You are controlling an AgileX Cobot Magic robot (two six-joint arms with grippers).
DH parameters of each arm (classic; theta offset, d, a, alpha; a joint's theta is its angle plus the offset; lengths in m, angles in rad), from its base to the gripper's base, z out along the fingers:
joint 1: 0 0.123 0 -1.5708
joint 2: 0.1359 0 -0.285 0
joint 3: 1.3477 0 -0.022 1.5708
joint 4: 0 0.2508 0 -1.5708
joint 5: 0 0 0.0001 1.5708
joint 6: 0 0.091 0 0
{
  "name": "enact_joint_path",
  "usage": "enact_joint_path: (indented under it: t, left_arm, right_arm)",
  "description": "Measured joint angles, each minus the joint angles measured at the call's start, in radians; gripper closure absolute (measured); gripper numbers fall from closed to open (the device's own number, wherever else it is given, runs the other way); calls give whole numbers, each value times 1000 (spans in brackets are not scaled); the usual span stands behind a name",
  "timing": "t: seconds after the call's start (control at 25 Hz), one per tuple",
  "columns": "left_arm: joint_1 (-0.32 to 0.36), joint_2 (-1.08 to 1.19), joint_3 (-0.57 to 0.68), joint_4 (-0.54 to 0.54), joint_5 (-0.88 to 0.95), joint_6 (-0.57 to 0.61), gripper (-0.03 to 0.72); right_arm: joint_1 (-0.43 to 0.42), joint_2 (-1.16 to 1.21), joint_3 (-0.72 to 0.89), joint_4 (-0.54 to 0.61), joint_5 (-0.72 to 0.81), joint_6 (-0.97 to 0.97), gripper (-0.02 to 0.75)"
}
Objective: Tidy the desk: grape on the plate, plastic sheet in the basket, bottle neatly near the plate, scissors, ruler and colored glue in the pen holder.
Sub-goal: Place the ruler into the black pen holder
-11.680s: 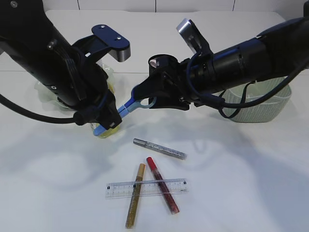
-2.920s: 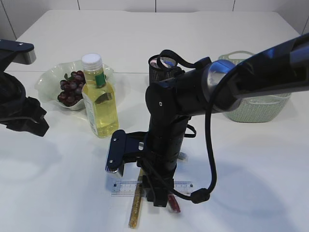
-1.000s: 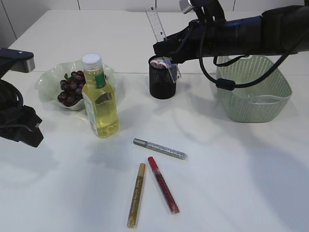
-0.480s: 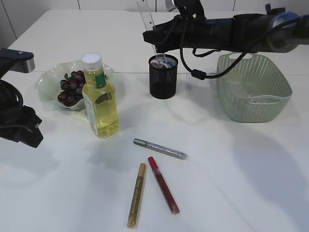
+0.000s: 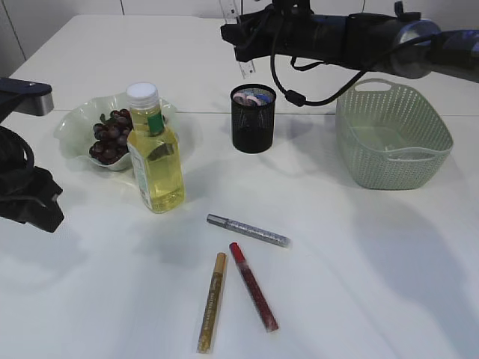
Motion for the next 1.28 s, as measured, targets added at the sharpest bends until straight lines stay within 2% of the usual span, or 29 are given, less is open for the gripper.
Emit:
enact_joint_path:
  t: [0.56, 0.92, 1.16, 1.28]
  left_arm:
    - [0, 0, 0, 7, 8, 0, 357]
    - [0, 0, 0, 22, 10, 0, 358]
    - [0, 0, 0, 24, 10, 0, 358]
    - [0, 0, 0, 32, 10, 0, 359]
  right_arm:
    - [0, 111, -91, 4, -7, 3, 444]
    - [0, 153, -119, 4, -7, 73, 443]
    - [0, 155, -119, 4, -9, 105, 356]
    - [0, 155, -119, 4, -9, 116, 335]
